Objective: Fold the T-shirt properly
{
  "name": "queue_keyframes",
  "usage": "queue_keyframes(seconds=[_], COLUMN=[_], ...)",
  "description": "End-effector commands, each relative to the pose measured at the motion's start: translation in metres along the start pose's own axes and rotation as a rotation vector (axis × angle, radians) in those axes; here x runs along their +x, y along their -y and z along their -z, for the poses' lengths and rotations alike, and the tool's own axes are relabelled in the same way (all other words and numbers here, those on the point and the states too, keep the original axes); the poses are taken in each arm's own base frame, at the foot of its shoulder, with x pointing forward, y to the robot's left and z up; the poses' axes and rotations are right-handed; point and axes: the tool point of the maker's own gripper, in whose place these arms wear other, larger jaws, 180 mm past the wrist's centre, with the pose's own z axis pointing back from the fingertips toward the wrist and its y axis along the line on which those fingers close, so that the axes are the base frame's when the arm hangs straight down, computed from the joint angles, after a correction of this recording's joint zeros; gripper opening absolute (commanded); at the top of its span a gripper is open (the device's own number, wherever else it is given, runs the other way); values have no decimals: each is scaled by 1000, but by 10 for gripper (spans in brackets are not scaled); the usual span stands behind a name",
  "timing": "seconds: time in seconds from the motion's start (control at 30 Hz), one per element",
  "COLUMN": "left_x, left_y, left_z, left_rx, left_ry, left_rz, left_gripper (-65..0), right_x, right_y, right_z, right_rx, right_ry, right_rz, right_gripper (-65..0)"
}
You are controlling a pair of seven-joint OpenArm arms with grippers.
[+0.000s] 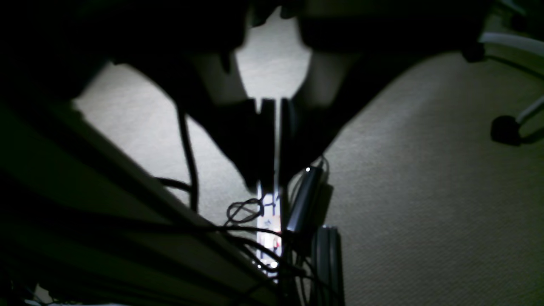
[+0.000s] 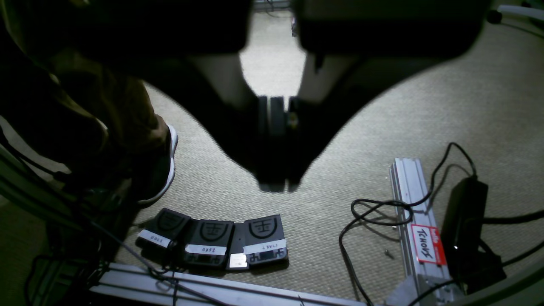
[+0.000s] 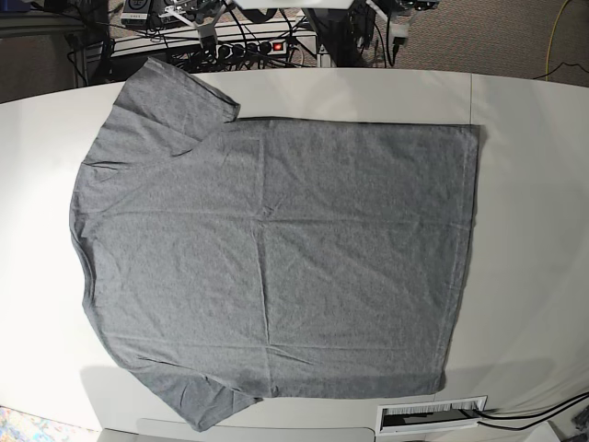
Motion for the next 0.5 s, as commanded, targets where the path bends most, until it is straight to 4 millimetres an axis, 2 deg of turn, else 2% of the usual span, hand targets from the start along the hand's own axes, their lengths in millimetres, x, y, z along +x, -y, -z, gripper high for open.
queue_keyframes(seconds=[0.0,0.3,0.47], left_x=[-2,-12,-9], left_y=[-2,-1,0], left_z=[-1,-4,-4], left_rx=[0,-2,-5], left_ry=[1,27,37], left_rz=[2,1,3], left_gripper=[-650,-650,-650], right_x=[-5,-10,-10], right_y=[7,19,23], right_z=[-1,-1,-1], right_rx=[-16,-33,-39], right_ry=[2,-4,-5], right_rz=[-7,-14,-15], right_gripper=[-650,-650,-650])
